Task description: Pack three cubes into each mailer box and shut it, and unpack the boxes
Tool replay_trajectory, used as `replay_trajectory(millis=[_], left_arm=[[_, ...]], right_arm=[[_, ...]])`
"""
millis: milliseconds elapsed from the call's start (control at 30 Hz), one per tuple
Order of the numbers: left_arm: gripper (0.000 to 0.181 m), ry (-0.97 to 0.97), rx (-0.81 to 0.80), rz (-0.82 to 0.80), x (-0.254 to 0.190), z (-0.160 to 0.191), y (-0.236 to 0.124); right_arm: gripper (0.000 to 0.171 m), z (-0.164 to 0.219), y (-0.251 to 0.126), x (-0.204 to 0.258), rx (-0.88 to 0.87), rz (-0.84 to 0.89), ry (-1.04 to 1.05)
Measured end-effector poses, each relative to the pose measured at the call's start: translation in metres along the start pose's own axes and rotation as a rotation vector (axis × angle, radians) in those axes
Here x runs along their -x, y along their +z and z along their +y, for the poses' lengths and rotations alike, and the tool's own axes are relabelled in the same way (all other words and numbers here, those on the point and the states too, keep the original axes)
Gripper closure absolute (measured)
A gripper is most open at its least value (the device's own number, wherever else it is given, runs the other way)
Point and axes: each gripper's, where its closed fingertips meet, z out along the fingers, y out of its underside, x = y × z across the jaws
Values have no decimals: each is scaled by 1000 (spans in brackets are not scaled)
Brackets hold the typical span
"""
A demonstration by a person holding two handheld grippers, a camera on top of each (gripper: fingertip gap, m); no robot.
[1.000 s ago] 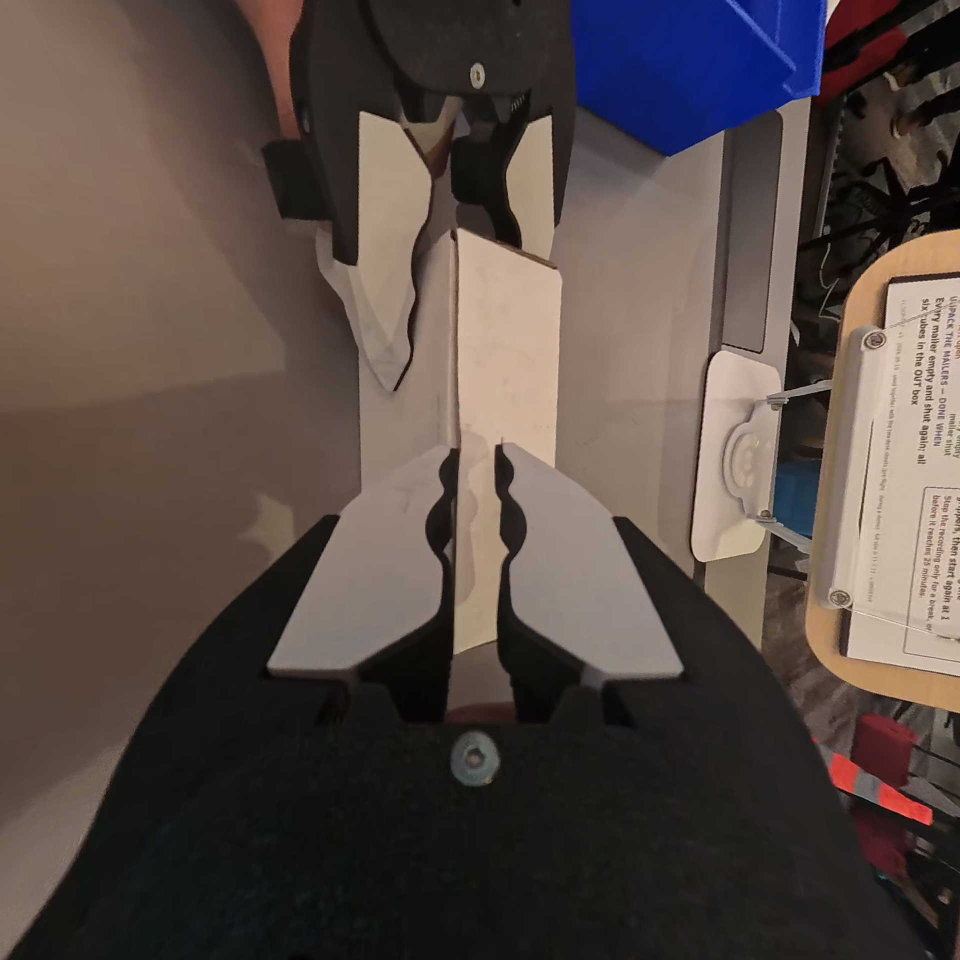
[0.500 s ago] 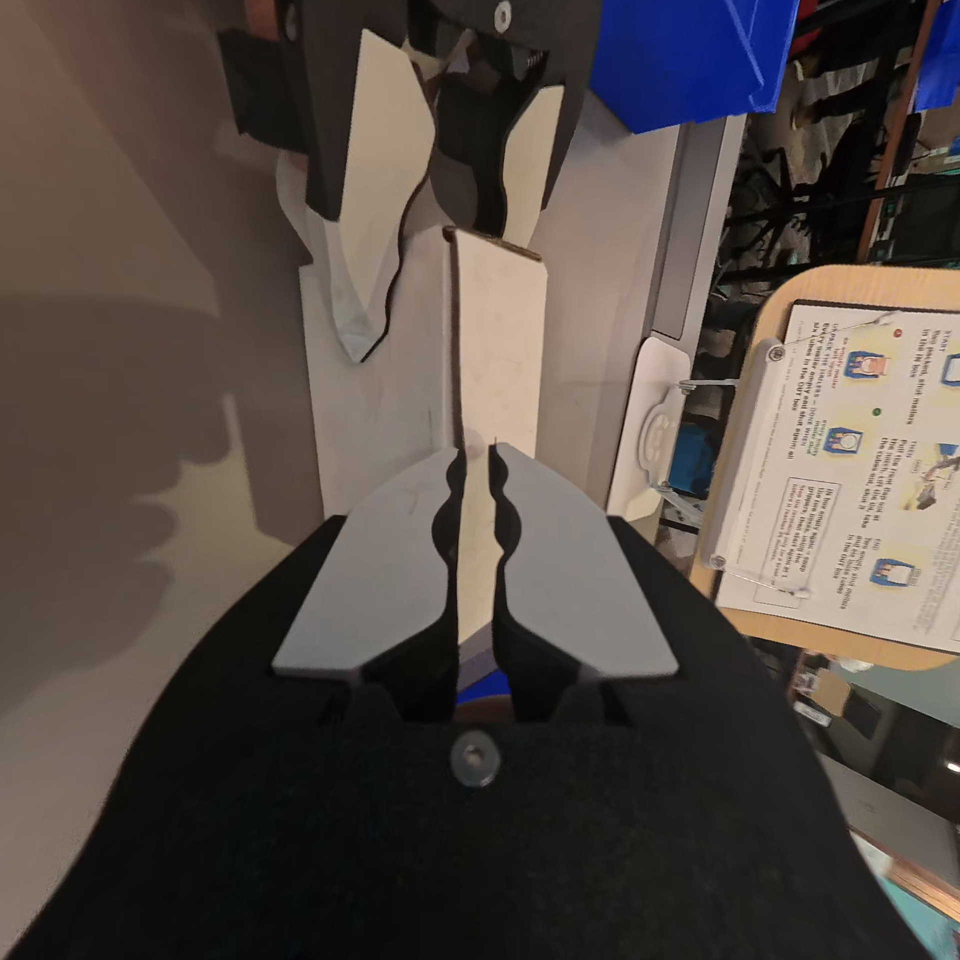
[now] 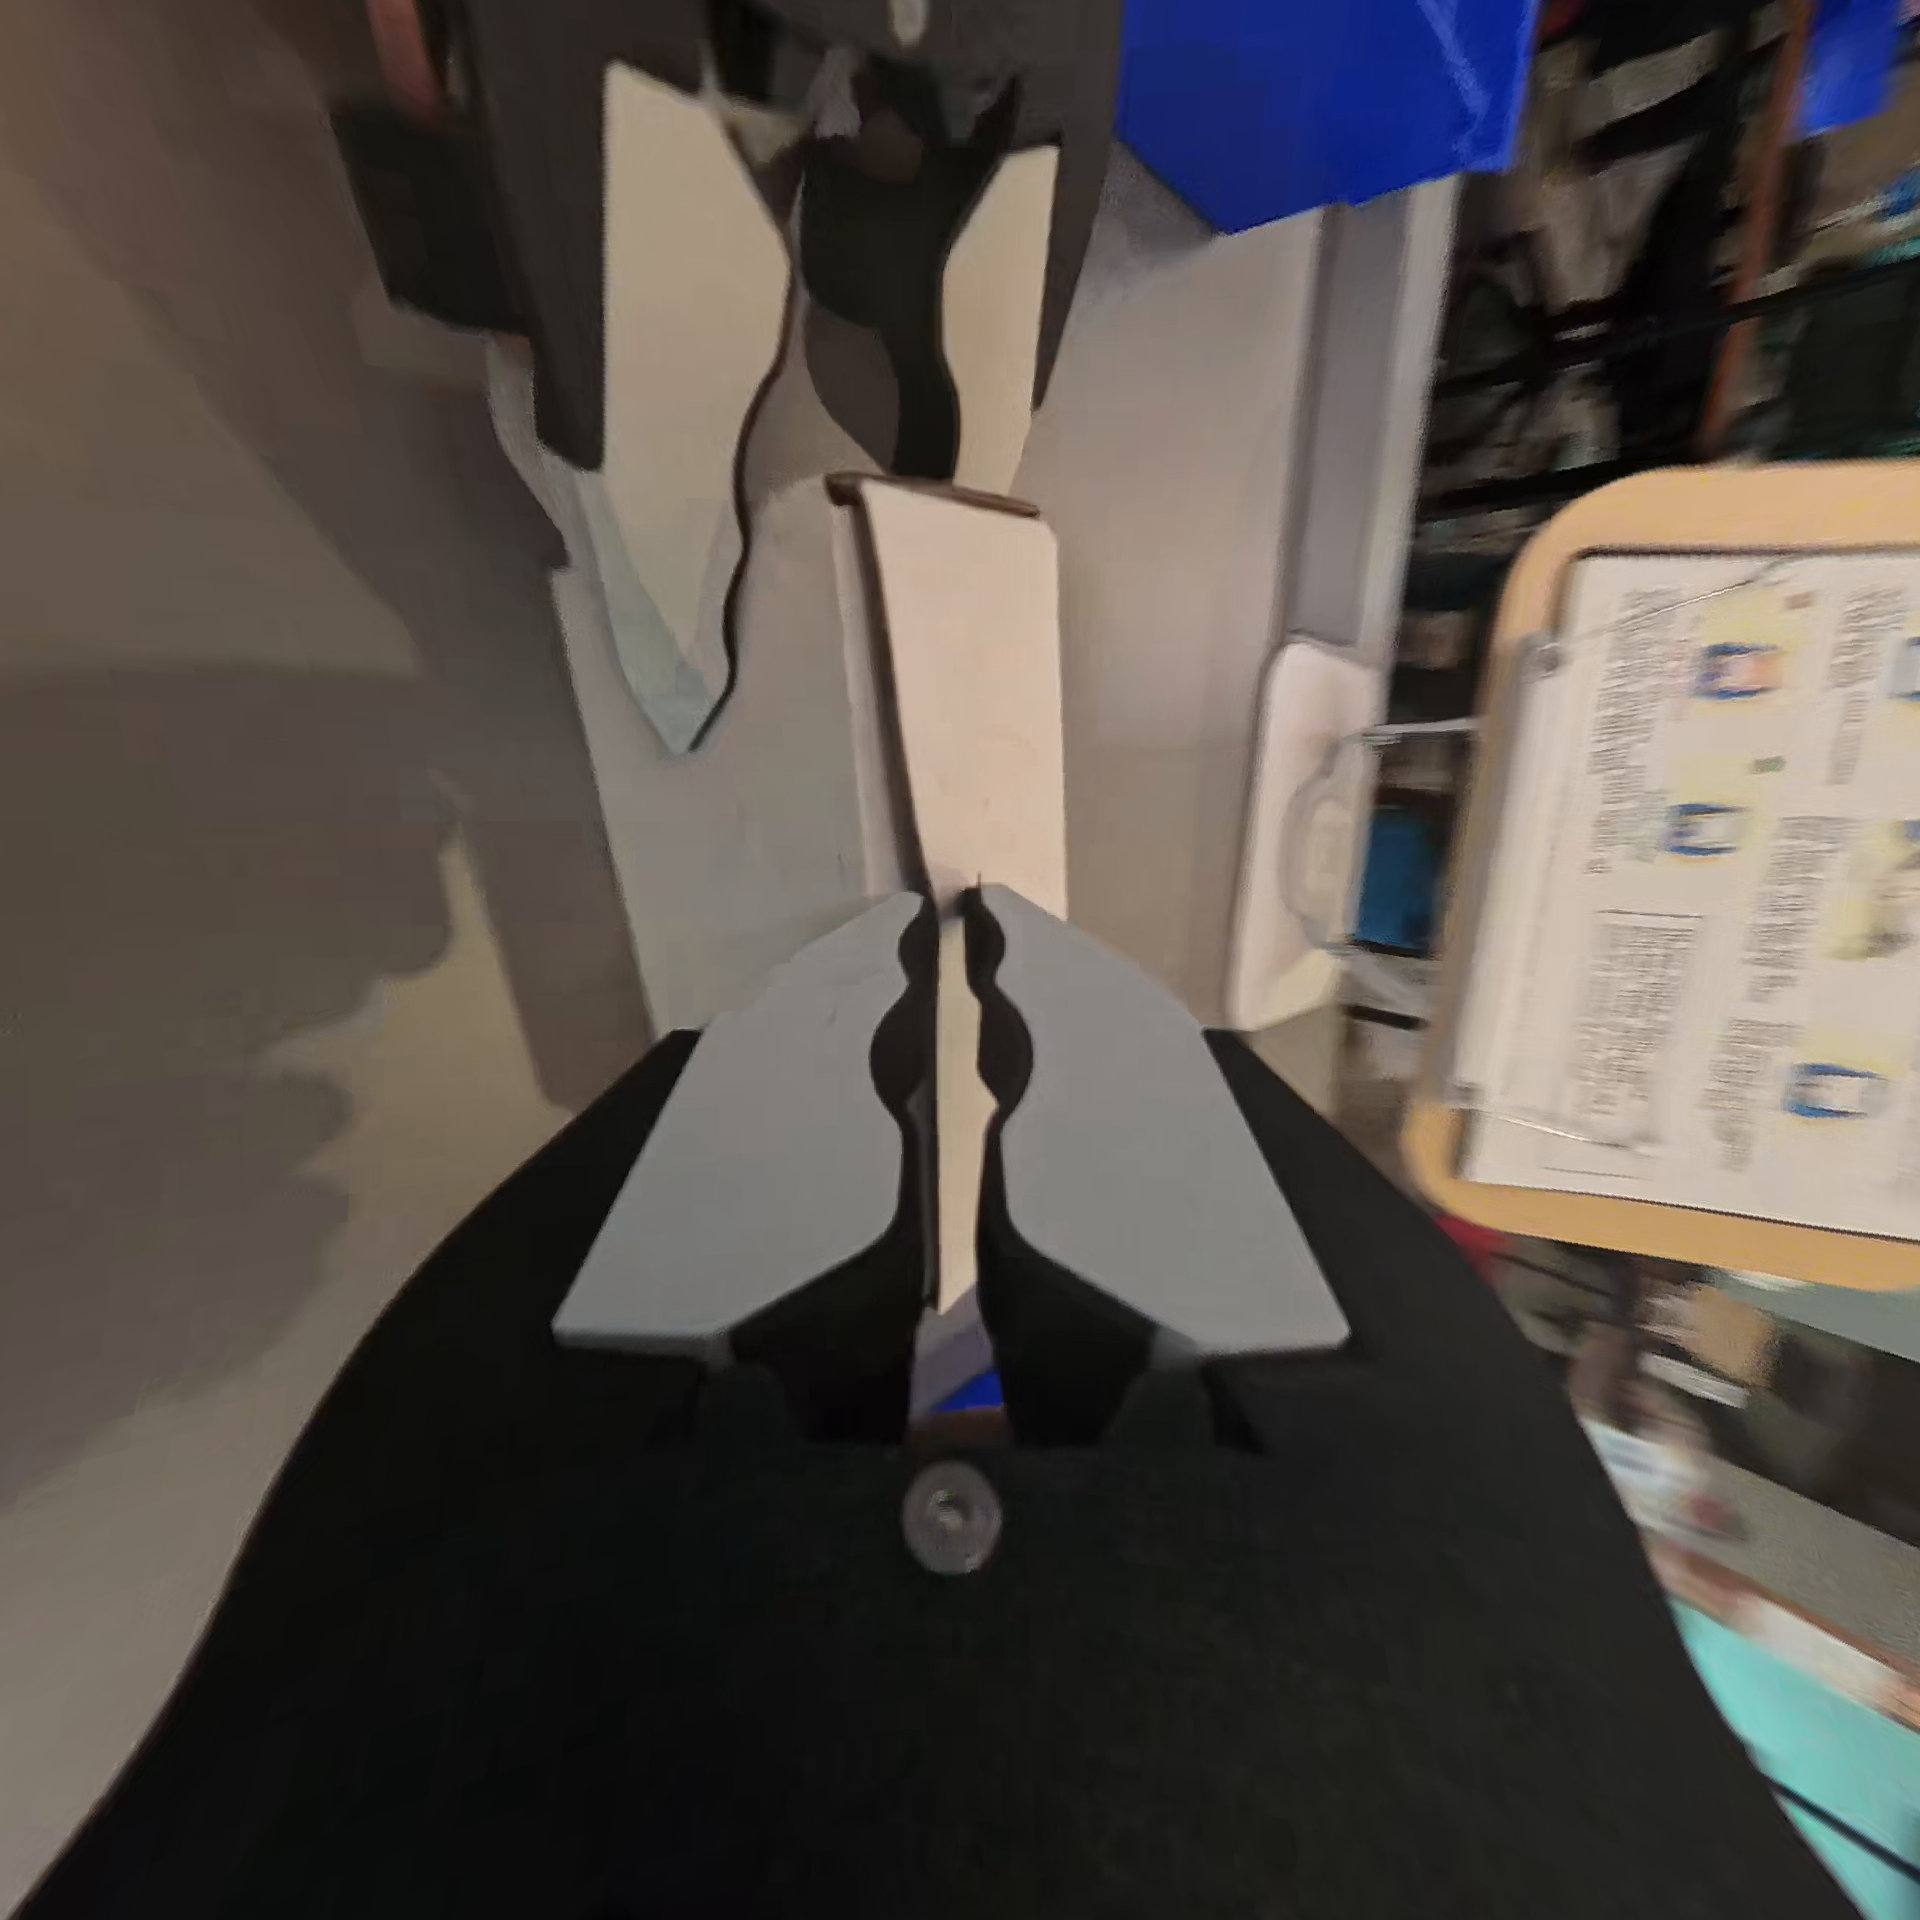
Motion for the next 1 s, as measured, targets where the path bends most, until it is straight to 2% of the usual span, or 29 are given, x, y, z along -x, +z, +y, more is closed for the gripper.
replay_trajectory(millis=[100,167,267,400,533,733,1000], left_arm=[[116,-5,-2,4,0,0,0],[116,-23,-3,-6,3,-1,1],[116,-34,-1,-25,6,0,1],[116,-37,3,-25,6,0,1],[116,-24,-2,-21,5,0,0],[116,7,-10,5,1,1,-2],[116,11,-17,-6,1,0,0]], right_arm=[[165,-1,-1,-4,-54,-193,165],[164,0,2,-6,-58,-218,160],[161,2,6,-8,1,-41,-24],[132,-1,1,-26,70,251,-183],[144,-3,4,-25,70,354,-211],[160,-8,13,-18,20,227,-163],[163,-6,17,-16,13,-25,-112]])
